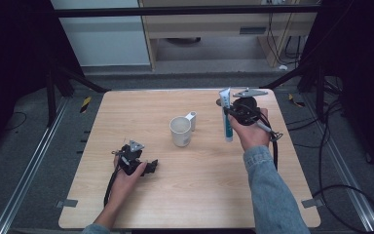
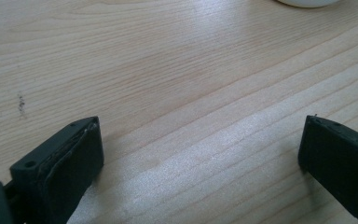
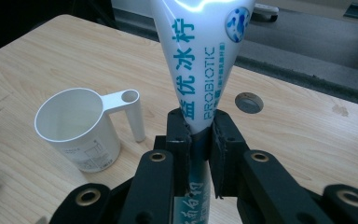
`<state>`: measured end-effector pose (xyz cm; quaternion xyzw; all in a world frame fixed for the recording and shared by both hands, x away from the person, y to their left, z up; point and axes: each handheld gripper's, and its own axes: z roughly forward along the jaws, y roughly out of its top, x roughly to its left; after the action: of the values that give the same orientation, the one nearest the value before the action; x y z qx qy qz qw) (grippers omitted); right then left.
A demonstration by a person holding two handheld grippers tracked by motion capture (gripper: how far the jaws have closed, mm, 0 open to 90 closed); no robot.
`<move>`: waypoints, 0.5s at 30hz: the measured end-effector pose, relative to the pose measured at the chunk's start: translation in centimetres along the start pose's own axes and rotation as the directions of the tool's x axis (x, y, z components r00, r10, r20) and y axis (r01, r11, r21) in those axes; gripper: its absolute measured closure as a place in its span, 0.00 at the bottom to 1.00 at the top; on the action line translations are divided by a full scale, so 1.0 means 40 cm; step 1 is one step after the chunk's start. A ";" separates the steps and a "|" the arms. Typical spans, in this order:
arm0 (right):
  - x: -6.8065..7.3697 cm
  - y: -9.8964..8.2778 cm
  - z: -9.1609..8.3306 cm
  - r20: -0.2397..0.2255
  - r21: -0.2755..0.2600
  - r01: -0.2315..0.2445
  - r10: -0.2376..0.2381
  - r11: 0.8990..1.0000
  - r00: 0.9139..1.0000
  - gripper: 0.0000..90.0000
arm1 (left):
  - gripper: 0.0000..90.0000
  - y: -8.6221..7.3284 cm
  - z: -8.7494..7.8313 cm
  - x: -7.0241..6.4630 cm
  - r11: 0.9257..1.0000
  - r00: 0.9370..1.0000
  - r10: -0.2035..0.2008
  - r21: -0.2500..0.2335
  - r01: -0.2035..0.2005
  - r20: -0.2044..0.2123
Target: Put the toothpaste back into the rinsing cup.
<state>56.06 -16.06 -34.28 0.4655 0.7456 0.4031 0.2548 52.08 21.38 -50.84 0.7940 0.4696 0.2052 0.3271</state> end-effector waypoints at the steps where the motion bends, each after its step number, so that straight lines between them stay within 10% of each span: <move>1: 0.001 0.000 0.001 -0.001 -0.002 -0.004 0.004 1.000 1.000 0.88 | 0.00 0.000 0.000 0.000 1.000 1.000 0.000 0.000 0.000 0.000; 15: 0.020 0.006 -0.010 0.002 -0.086 -0.016 0.017 0.996 1.000 0.88 | 0.00 0.002 0.002 0.000 1.000 1.000 0.001 0.001 -0.001 -0.001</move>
<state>55.54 -15.43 -33.86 0.4609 0.7233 0.4362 0.2723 52.20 21.33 -50.84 0.7941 0.4696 0.2056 0.3264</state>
